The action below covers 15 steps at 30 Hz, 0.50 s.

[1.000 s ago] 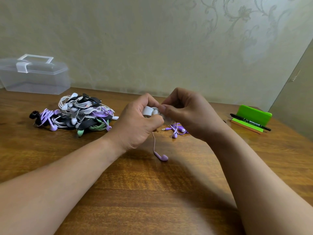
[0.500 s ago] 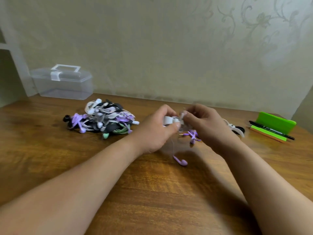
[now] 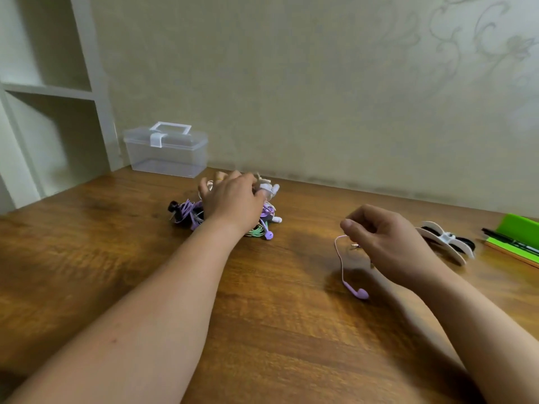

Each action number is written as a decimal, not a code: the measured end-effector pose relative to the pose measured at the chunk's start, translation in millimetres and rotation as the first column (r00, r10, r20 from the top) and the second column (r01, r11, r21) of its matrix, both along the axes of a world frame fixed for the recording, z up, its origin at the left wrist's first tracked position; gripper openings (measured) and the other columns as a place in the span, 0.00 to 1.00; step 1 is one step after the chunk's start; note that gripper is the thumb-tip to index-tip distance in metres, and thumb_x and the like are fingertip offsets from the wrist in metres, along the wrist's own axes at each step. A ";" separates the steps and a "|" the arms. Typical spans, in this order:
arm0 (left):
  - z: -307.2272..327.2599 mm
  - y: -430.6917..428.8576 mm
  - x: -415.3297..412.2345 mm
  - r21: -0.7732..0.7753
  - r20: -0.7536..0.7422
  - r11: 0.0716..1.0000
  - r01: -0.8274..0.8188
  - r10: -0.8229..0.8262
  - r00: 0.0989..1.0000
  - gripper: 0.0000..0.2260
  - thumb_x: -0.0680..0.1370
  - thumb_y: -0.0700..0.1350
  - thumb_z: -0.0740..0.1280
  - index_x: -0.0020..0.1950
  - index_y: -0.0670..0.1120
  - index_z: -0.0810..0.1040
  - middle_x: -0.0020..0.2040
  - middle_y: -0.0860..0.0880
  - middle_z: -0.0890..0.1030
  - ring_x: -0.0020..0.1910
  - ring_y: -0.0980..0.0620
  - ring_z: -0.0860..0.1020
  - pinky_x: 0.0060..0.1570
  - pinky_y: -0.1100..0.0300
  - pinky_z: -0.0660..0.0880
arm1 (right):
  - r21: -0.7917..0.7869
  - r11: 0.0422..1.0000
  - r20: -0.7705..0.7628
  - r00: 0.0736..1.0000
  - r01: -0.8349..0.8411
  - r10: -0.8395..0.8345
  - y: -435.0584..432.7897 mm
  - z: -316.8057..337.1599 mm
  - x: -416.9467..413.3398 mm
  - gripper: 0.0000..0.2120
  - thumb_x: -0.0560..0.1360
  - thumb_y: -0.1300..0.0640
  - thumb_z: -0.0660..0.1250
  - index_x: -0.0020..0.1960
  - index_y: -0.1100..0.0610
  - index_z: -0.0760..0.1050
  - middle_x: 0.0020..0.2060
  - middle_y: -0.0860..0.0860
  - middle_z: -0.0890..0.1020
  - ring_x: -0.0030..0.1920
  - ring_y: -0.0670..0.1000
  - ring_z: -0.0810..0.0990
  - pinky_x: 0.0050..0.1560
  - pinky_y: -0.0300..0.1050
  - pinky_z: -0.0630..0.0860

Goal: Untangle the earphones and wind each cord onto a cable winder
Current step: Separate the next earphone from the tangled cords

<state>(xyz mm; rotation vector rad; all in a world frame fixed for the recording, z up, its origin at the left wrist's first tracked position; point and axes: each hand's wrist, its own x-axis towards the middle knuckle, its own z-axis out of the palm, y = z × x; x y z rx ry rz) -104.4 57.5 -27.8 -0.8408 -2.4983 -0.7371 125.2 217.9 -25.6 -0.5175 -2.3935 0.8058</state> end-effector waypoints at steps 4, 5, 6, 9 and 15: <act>2.7 1.2 3.0 -0.029 -0.015 1.000 0.010 -0.011 1.000 0.14 0.82 0.53 0.63 0.66 0.55 0.78 0.69 0.51 0.76 0.73 0.45 0.66 0.77 0.36 0.50 | 0.003 1.000 -0.007 1.000 0.021 -0.021 2.7 2.9 0.8 0.07 0.82 0.48 0.68 0.48 0.47 0.82 0.38 0.46 0.83 0.37 0.44 0.80 0.38 0.45 0.76; 5.1 1.3 5.7 -0.011 -0.039 1.000 0.014 -0.014 0.999 0.16 0.81 0.51 0.63 0.69 0.54 0.77 0.70 0.51 0.74 0.75 0.46 0.64 0.77 0.34 0.47 | -0.002 1.000 -0.010 0.999 0.030 -0.030 3.6 3.7 1.3 0.07 0.83 0.48 0.68 0.48 0.48 0.82 0.38 0.46 0.83 0.36 0.43 0.80 0.38 0.45 0.75; 8.1 1.5 9.0 0.018 -0.067 1.000 0.020 -0.019 0.998 0.18 0.79 0.49 0.64 0.70 0.53 0.76 0.71 0.51 0.73 0.75 0.46 0.63 0.78 0.34 0.45 | -0.002 0.999 -0.015 0.999 0.048 -0.048 4.7 4.5 1.7 0.07 0.83 0.48 0.68 0.47 0.48 0.82 0.38 0.46 0.83 0.35 0.43 0.79 0.38 0.45 0.75; 15.2 7.9 24.3 0.122 -0.164 0.989 0.086 -0.065 0.984 0.18 0.77 0.47 0.65 0.66 0.51 0.78 0.70 0.51 0.74 0.75 0.47 0.63 0.78 0.35 0.45 | 0.003 0.989 -0.073 0.987 0.146 -0.145 12.6 6.3 3.5 0.08 0.82 0.50 0.68 0.46 0.50 0.81 0.38 0.45 0.84 0.40 0.43 0.80 0.39 0.44 0.73; -2.5 42.2 76.9 0.120 -0.242 0.879 0.461 -0.425 0.872 0.12 0.74 0.46 0.65 0.55 0.49 0.83 0.56 0.48 0.82 0.58 0.44 0.78 0.64 0.48 0.70 | -0.195 0.931 -0.221 0.911 0.308 -0.347 42.5 10.7 9.2 0.09 0.82 0.55 0.64 0.46 0.53 0.81 0.41 0.50 0.85 0.43 0.55 0.85 0.49 0.55 0.81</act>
